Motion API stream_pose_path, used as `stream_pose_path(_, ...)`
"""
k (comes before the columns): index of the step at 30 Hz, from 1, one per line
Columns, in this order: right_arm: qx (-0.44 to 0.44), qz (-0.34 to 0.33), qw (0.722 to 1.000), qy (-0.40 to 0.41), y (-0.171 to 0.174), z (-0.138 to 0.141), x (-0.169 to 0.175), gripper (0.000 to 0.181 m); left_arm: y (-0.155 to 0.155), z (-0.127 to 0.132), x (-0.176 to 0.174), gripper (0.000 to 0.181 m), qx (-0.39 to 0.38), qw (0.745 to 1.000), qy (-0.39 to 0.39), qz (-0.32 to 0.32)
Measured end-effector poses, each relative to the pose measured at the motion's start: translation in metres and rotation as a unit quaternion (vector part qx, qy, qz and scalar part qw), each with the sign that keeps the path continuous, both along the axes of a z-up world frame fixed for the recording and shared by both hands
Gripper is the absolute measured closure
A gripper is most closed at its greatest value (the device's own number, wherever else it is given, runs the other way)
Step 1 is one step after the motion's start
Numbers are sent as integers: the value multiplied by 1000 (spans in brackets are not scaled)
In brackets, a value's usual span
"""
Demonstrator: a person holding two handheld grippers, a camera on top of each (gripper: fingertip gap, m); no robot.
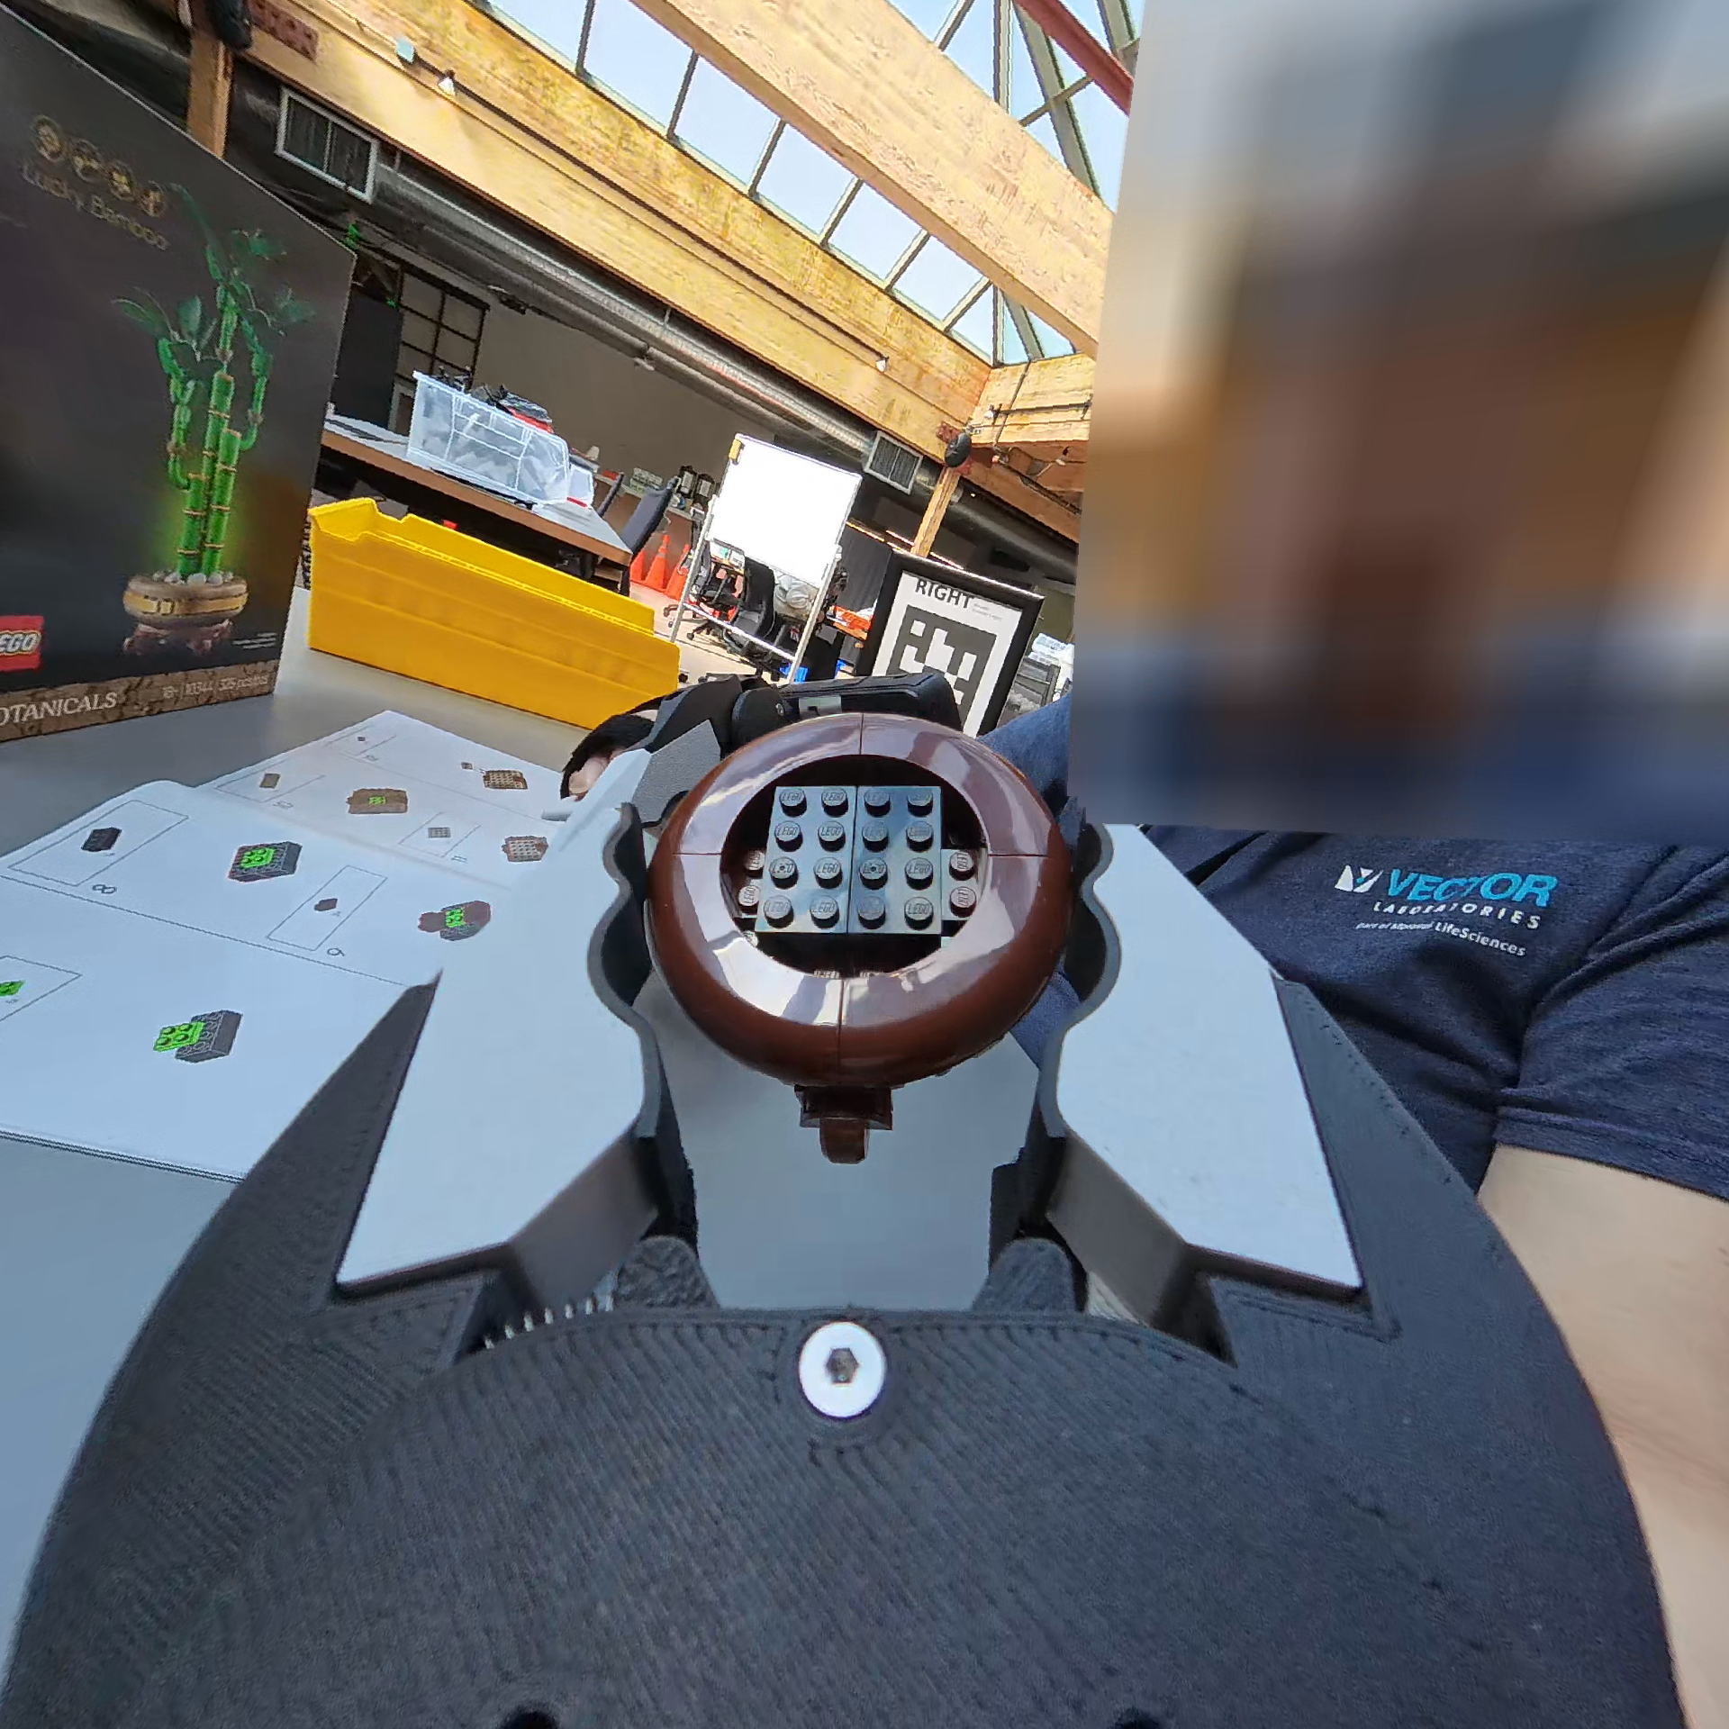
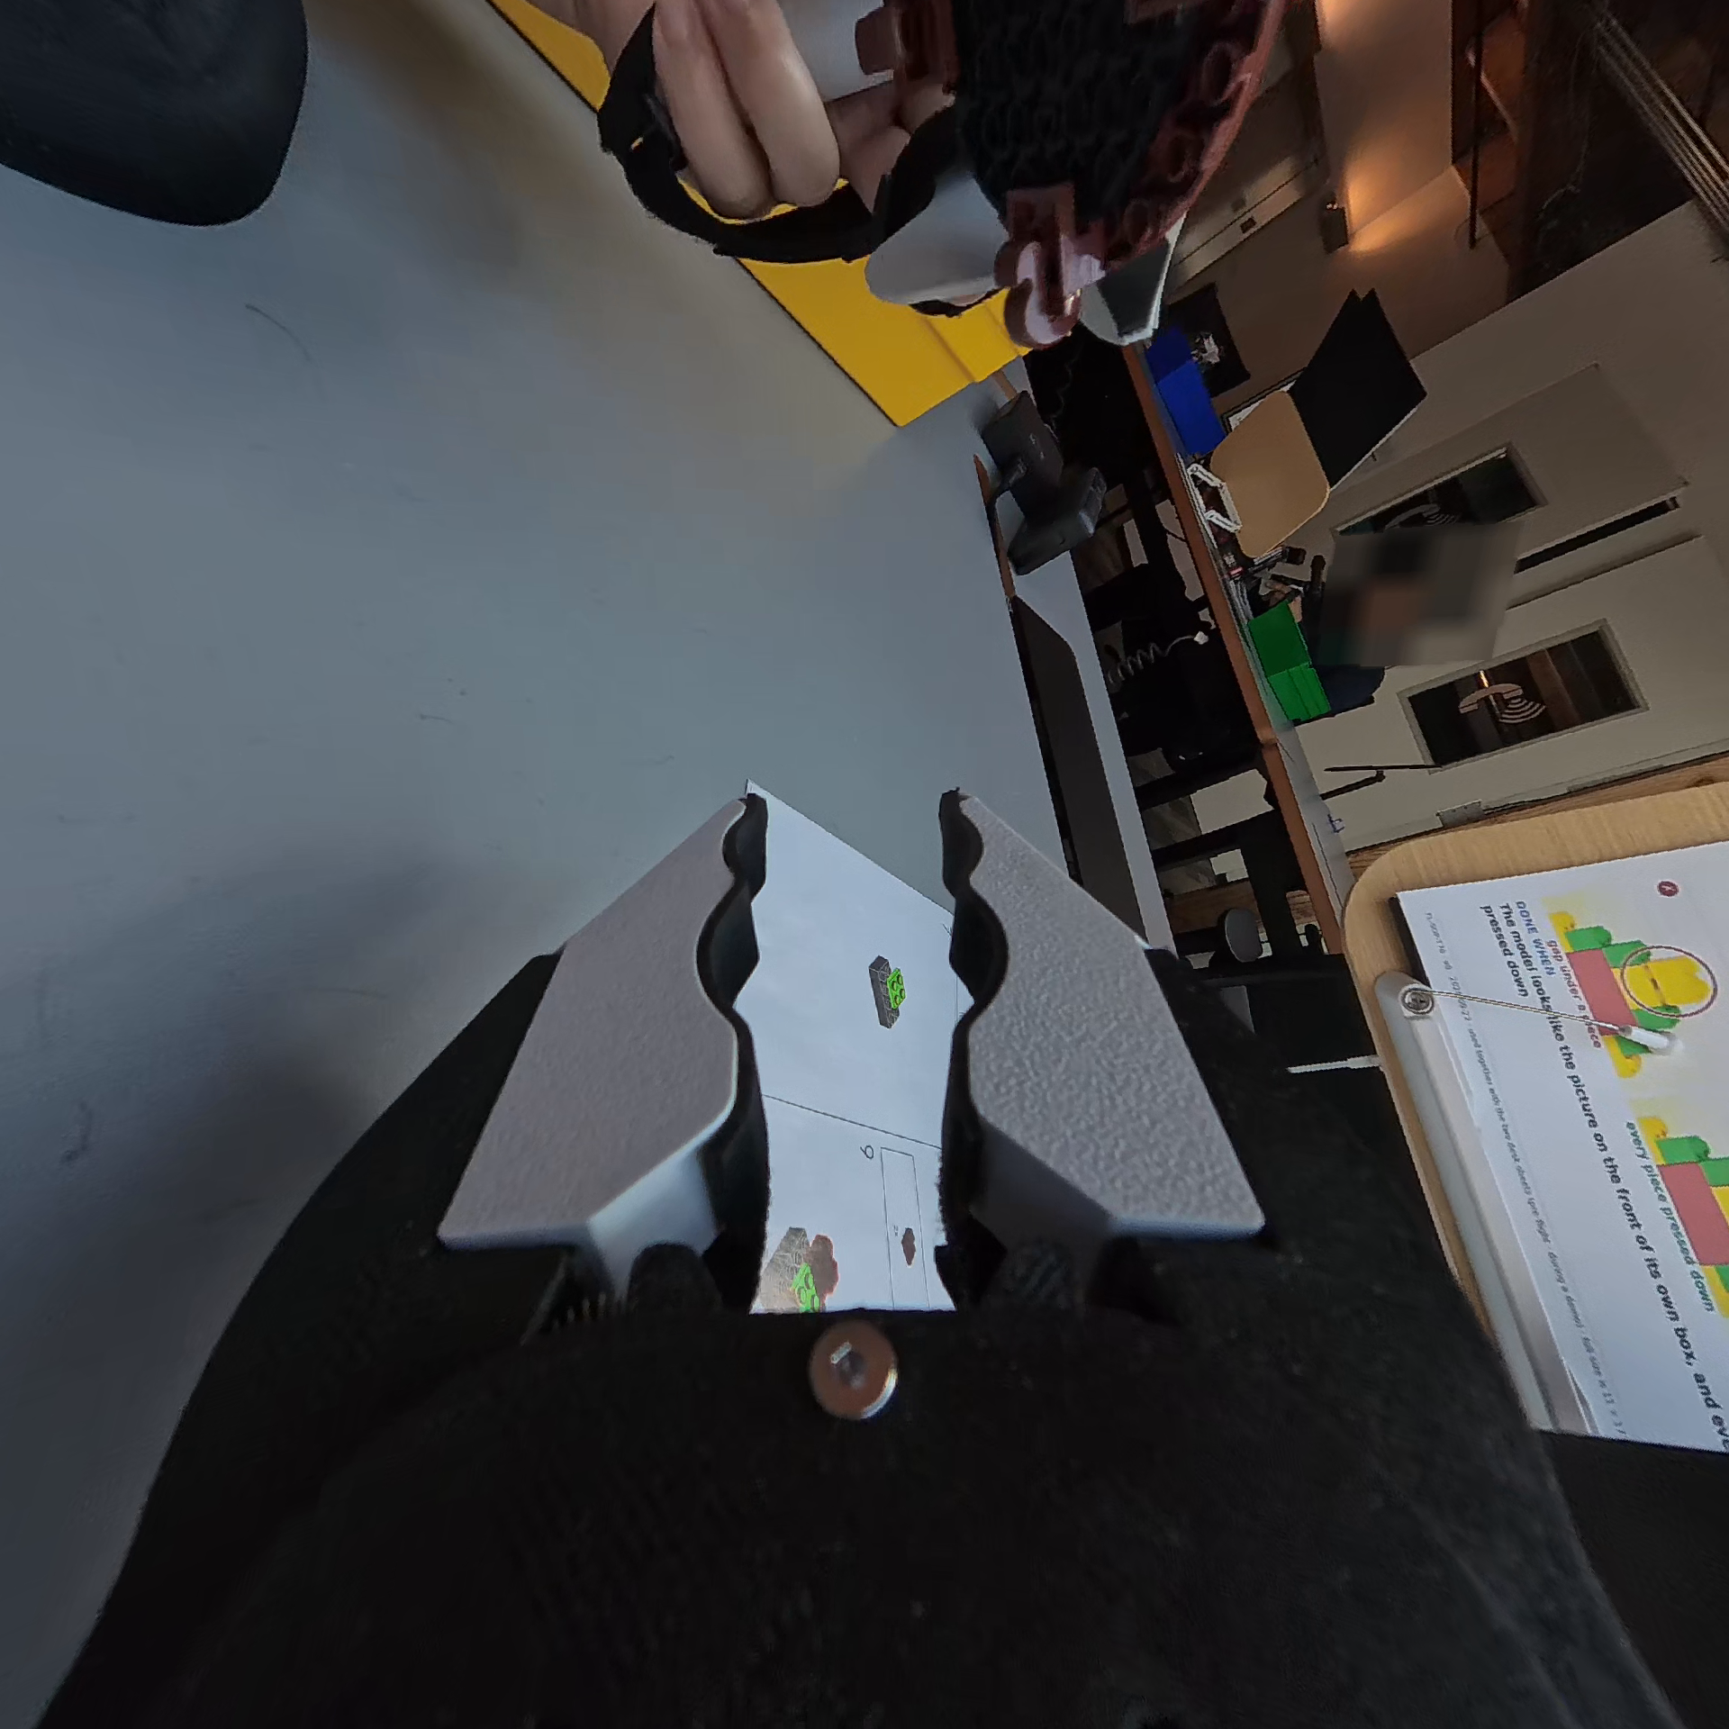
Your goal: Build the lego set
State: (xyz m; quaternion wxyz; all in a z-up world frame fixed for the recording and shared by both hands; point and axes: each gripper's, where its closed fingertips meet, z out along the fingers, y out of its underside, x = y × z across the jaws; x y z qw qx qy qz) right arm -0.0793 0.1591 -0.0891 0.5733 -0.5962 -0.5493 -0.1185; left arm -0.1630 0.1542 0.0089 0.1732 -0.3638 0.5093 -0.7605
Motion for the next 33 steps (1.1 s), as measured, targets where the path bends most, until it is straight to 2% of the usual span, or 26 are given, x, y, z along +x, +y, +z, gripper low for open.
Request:
stream_pose_path(12,13,3,1000,0,-2,5,-2,143,-14,-12,9,93,9,999,28,-30)
stream_pose_path(13,15,3,1000,0,-2,6,-2,143,-15,-10,7,115,8,999,18,-37)
stream_pose_path(14,16,3,1000,0,-2,6,-2,143,-13,-4,2,181,0,999,-8,-43)
stream_pose_path(16,14,3,1000,1,-1,6,-1,143,3,12,-2,181,-46,998,-48,-20)
stream_pose_path(18,9,2,1000,0,-1,4,-1,143,19,17,-5,181,-84,995,-55,3)
stream_pose_path(21,1,3,1000,8,-2,3,-3,144,23,5,-6,181,-56,998,-22,33)
stream_pose_path(24,-6,2,1000,22,-1,5,-2,144,28,4,-2,172,-47,996,-21,69)
stream_pose_path(30,-43,-28,997,63,5,9,17,144,20,-8,6,164,-36,998,23,50)
stream_pose_path(33,-112,-42,987,109,-8,18,31,140,12,-12,8,160,-23,998,38,41)
